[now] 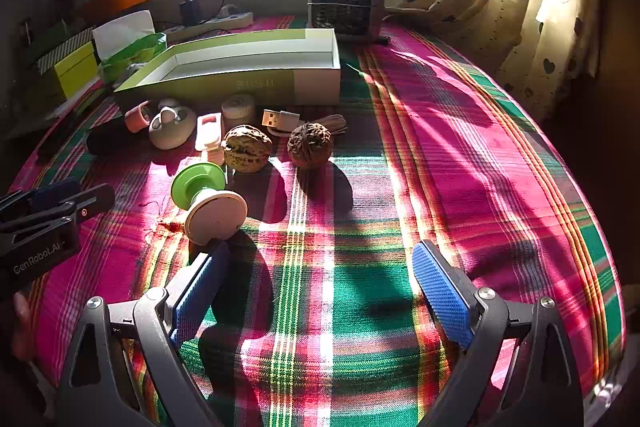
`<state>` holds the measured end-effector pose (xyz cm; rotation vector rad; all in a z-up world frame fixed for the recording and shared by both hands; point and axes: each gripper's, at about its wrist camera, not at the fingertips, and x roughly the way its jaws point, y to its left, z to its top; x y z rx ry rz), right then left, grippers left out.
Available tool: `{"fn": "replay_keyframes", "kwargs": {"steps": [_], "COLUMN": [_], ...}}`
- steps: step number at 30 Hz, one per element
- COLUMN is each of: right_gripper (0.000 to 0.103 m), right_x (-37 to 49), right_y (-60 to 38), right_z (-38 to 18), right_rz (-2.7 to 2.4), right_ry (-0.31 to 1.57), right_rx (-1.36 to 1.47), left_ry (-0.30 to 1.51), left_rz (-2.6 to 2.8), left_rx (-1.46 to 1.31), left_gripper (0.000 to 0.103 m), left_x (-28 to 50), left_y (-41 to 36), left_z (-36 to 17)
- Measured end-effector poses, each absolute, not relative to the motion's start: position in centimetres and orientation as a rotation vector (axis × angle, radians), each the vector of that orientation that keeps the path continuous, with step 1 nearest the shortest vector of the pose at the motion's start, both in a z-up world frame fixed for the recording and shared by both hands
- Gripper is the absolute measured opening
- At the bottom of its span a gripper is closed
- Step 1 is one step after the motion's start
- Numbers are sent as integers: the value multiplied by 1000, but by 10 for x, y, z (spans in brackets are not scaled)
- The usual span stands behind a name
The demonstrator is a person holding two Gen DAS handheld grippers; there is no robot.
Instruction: Organize objects
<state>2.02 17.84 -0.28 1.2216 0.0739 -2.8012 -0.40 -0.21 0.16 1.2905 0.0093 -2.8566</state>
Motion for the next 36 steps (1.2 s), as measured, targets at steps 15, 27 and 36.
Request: {"fn": "replay_keyframes", "kwargs": {"steps": [15, 27, 36], "right_gripper": [93, 93, 93], "right_x": [20, 20, 21], "right_y": [178, 177, 176], "right_z": [-2, -2, -5], "right_rz": [-2801, -2801, -2792], "right_ry": [74, 75, 75], "right_rx": [1221, 1222, 1228], "left_ry": [15, -1, -6], "left_rz": [-2855, -2855, -2856], "left_rx": [1280, 1295, 1296], "left_gripper": [53, 53, 53], "left_x": [-2, -4, -3], "left_y": [-2, -2, 0], "left_z": [1, 2, 2]}}
